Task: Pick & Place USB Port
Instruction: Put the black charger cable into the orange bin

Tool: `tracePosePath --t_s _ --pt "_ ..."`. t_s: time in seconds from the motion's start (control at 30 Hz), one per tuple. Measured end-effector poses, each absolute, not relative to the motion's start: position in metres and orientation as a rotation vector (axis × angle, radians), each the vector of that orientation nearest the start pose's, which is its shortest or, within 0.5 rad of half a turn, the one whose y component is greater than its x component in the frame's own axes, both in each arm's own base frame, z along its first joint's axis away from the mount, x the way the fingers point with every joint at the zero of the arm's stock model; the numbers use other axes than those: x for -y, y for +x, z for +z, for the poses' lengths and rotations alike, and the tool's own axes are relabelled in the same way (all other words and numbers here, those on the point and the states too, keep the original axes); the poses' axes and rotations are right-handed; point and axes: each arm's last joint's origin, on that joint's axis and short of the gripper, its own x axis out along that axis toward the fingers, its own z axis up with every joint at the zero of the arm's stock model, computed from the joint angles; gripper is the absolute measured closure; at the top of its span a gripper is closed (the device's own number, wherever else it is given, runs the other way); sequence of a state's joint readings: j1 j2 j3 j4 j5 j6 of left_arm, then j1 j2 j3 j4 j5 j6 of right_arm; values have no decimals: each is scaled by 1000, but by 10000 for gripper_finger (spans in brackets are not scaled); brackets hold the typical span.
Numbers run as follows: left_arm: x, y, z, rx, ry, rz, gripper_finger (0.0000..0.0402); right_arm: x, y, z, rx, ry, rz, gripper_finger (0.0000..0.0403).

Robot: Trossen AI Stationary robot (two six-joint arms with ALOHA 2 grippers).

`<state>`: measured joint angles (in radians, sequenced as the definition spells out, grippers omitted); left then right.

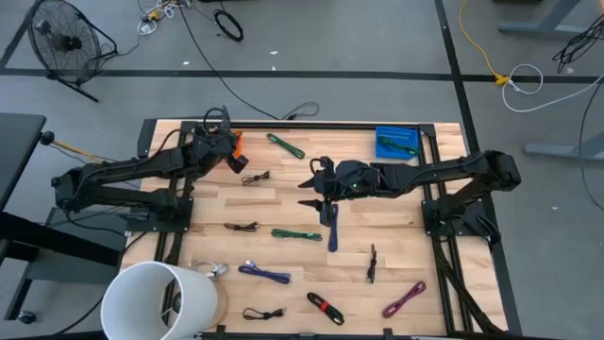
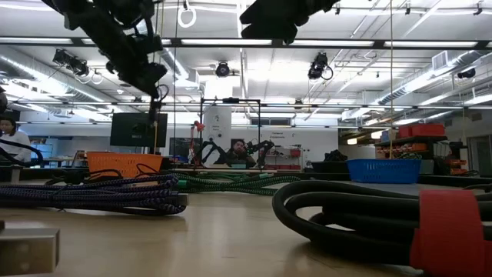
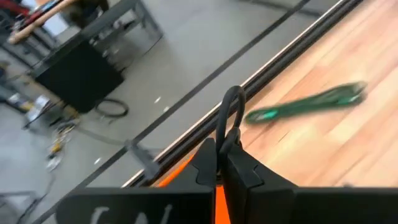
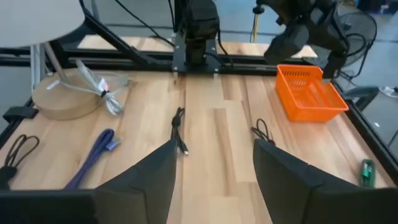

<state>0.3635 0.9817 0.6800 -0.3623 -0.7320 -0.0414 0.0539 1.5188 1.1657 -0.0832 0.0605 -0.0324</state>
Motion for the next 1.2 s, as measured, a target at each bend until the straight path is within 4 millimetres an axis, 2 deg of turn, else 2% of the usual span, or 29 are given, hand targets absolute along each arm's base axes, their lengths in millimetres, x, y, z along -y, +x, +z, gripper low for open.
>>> tracePosePath --t_s 0.17,0.47,0.87,1.2 --pt "-94 164 244 -787 68 1105 394 -19 342 285 -435 -33 2 191" --pt "-106 149 223 -1041 11 1169 394 -19 343 286 -405 -29 0 191" --pt "-123 155 201 -1181 -6 1189 393 -19 343 286 -407 -30 3 191" --pt "-128 156 200 -1159 -4 1222 340 -19 343 285 -412 -33 3 191"
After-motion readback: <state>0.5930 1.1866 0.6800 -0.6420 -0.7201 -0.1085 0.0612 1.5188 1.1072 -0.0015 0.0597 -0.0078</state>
